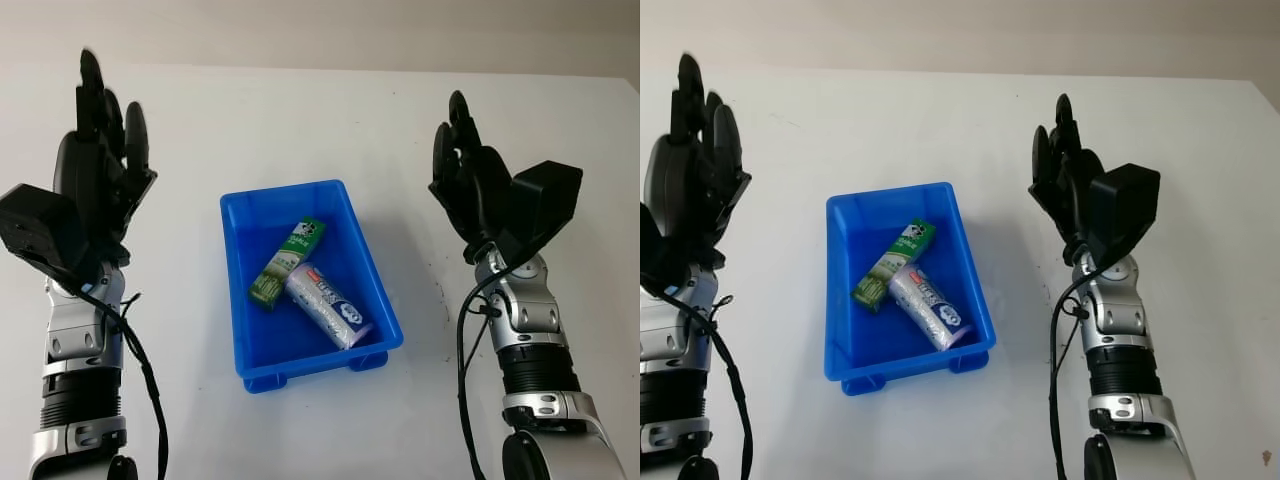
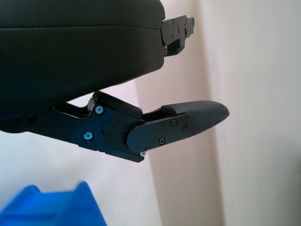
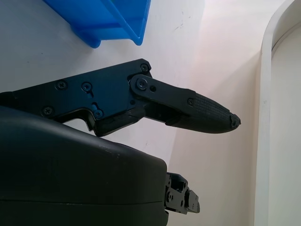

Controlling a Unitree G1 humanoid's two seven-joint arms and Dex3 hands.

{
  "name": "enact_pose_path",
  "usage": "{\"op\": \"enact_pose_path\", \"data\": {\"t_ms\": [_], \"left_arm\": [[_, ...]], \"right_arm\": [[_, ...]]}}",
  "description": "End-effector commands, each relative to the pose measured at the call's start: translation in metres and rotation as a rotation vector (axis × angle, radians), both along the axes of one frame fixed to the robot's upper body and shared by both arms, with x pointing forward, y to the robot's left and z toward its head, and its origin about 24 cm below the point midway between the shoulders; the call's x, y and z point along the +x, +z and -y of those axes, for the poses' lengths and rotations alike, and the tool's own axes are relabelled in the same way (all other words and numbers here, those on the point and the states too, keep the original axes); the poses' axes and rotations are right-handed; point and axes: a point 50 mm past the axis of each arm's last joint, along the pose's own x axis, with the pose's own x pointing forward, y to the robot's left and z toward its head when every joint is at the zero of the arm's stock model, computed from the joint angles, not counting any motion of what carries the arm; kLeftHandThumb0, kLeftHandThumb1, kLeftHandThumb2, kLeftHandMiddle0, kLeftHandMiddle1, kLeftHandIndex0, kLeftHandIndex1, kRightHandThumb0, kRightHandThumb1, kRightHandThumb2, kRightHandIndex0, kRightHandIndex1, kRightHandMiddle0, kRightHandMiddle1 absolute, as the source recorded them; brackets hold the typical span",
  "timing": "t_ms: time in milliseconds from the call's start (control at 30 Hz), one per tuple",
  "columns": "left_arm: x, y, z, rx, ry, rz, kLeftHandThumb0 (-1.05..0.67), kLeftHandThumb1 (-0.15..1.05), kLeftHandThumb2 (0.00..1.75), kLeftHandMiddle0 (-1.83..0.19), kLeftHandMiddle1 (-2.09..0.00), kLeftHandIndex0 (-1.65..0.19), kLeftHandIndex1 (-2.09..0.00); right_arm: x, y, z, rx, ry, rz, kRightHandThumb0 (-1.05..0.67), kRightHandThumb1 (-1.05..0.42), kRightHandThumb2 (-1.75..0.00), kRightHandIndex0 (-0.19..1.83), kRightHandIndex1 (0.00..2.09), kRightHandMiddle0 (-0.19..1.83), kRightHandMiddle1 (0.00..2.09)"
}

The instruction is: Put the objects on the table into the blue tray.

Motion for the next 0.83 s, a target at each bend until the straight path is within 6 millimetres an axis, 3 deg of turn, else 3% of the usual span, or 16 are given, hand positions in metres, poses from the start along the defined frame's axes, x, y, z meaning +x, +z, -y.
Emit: {"op": "enact_pose_path", "data": {"t_ms": [0, 800], "left_arm": [[0.005, 0.008, -0.004, 0.000, -0.001, 0.022, -0.77, 1.05, 0.72, 0.19, 0.00, 0.19, 0.00], [0.011, -0.003, 0.011, -0.039, -0.109, -0.066, -0.80, 1.05, 0.69, 0.19, 0.00, 0.19, 0.00]], "right_arm": [[0.002, 0.009, 0.003, -0.006, -0.008, 0.036, -0.73, -1.05, -0.74, -0.19, 0.00, -0.19, 0.00], [0.001, 0.010, 0.005, -0.003, -0.010, 0.038, -0.74, -1.05, -0.71, -0.19, 0.00, -0.19, 0.00]]}}
